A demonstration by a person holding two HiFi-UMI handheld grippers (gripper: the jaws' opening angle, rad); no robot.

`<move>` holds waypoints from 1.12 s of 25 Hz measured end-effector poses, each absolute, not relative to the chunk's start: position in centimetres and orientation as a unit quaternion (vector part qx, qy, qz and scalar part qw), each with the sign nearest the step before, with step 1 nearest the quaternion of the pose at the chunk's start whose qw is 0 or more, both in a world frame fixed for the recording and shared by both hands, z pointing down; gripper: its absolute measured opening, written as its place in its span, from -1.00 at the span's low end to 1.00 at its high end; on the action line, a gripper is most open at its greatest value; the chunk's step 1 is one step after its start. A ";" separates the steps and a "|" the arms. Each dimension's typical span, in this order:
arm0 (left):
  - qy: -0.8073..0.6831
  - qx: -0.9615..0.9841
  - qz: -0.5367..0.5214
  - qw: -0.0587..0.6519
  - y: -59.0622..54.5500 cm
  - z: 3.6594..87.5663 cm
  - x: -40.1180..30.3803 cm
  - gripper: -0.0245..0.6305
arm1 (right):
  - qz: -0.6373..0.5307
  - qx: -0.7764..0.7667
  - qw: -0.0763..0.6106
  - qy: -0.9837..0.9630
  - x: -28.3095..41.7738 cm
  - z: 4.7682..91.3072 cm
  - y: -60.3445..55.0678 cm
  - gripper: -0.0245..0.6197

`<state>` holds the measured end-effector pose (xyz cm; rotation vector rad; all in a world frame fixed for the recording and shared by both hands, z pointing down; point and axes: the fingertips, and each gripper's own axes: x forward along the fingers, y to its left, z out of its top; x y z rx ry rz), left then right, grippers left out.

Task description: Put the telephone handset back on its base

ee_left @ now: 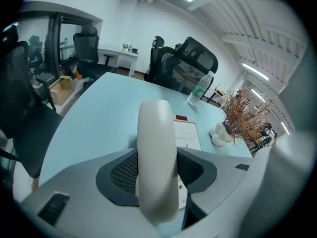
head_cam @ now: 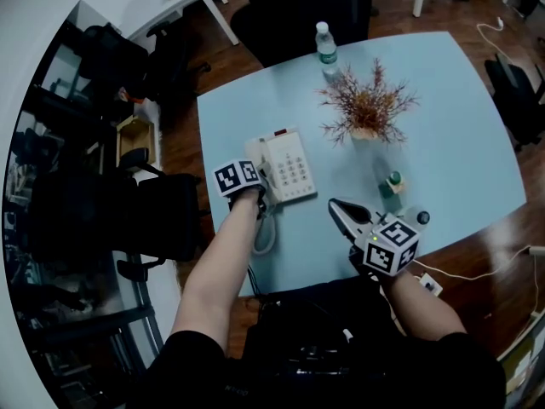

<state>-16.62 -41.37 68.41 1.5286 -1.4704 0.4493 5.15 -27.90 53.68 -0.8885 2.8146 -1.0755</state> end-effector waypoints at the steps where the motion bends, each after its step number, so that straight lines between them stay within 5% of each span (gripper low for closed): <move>1: -0.603 0.621 0.183 0.466 -41.5 68.6 -16.8 -0.26 | -0.343 -0.283 0.000 0.896 5.2 53.8 -27.9 -0.88; 19: -0.610 0.622 0.177 0.459 -42.6 68.8 -16.3 -0.24 | -0.342 -0.301 0.000 0.890 6.2 54.2 -27.9 -0.88; 28: -0.626 0.655 0.150 0.396 -43.5 64.7 -17.2 -0.25 | -0.334 -0.301 -0.002 0.893 5.8 53.7 -27.4 -0.88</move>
